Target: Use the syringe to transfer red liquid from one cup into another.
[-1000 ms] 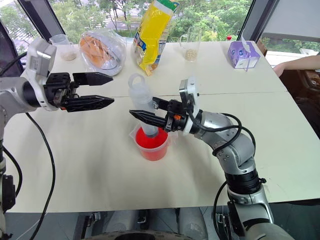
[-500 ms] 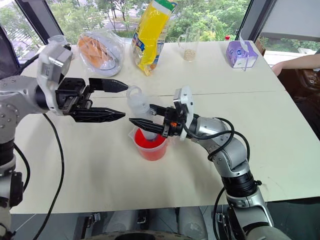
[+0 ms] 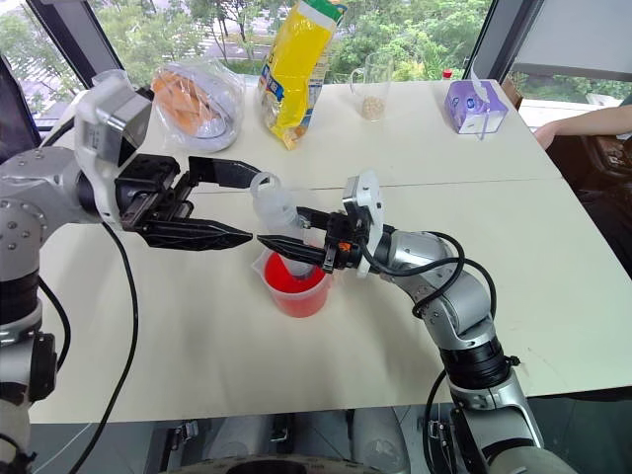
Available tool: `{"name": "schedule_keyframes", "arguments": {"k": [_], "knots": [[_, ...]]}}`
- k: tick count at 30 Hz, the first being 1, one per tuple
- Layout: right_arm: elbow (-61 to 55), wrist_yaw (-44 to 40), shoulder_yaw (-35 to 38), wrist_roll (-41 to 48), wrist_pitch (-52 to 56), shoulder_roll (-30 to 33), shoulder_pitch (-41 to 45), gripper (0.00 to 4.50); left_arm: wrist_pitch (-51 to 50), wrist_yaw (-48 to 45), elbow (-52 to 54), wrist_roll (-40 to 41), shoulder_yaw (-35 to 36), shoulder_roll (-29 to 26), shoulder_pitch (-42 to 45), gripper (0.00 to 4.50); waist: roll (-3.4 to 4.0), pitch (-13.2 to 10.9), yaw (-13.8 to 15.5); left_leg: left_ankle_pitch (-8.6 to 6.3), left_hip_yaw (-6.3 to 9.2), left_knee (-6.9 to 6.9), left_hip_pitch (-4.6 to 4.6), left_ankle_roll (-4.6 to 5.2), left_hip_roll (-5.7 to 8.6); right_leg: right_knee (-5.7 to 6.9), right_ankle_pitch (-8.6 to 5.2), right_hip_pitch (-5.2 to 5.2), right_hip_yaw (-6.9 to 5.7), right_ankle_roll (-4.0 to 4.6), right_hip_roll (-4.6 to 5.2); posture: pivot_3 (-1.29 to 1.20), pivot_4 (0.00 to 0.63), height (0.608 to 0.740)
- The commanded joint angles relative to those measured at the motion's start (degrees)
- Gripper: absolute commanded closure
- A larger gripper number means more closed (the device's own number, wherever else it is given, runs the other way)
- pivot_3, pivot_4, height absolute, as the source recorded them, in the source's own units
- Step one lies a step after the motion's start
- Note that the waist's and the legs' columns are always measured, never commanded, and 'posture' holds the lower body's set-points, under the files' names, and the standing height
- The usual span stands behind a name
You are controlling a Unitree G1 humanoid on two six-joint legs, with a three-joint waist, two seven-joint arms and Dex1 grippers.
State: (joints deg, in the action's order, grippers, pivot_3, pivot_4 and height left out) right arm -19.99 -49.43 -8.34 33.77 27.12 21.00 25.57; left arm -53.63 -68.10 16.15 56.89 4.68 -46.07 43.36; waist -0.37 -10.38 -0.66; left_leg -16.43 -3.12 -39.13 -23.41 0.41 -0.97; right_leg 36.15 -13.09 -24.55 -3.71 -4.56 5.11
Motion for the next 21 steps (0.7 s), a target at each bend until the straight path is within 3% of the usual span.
{"name": "schedule_keyframes", "arguments": {"k": [1, 2, 9, 10, 21], "knots": [[-1.2, -0.2, 0.2, 0.1, -0.7, -0.2, 1.2, 3.01, 0.1, -0.3, 1.1, 0.5, 0.0, 0.0, 0.4, 0.52, 0.00, 0.0, 0.0, 0.00, 0.00, 0.00, 0.00, 0.00, 0.00, 0.00, 0.00, 0.00, 0.00, 0.00, 0.00, 0.00, 0.150, 0.740], [-1.2, -0.1, 0.1, 0.1, -0.7, -0.2, 1.2, 3.01, 0.1, -0.3, 1.0, 0.5, -0.1, 0.1, 0.4, 0.70, 0.00, 0.0, 0.0, 0.00, 0.00, 0.00, 0.00, 0.00, 0.00, 0.00, 0.00, 0.00, 0.00, 0.00, 0.00, 0.00, 0.150, 0.740], [-1.8, -0.5, -0.2, 0.0, -0.3, 0.1, 0.8, 3.01, 1.8, 0.1, -0.6, -1.2, -2.1, 2.8, 0.9, 4.16, 0.00, 0.0, 0.0, 0.00, 0.00, -0.01, 0.00, 0.00, 0.01, 0.00, 0.00, 0.01, 0.00, 0.00, 0.00, 0.00, 0.150, 0.740], [-1.9, -0.6, -0.2, 0.1, -0.1, 0.2, 0.7, 3.01, 2.0, 0.0, -0.9, -1.6, -2.3, 3.1, 1.0, 4.48, 0.00, 0.0, 0.0, 0.00, 0.00, -0.01, 0.00, 0.00, 0.01, 0.00, 0.00, 0.01, 0.00, 0.00, 0.00, 0.00, 0.150, 0.740], [-0.7, -1.3, -1.1, 0.1, 0.6, 0.3, -0.7, 3.01, 3.2, -0.8, -4.0, -3.0, -2.3, 4.5, 5.7, 4.48, -0.01, 0.0, 0.0, 0.00, 0.00, -0.02, 0.00, 0.00, 0.02, 0.00, 0.00, 0.01, 0.00, 0.00, 0.01, 0.00, 0.150, 0.740]]}}
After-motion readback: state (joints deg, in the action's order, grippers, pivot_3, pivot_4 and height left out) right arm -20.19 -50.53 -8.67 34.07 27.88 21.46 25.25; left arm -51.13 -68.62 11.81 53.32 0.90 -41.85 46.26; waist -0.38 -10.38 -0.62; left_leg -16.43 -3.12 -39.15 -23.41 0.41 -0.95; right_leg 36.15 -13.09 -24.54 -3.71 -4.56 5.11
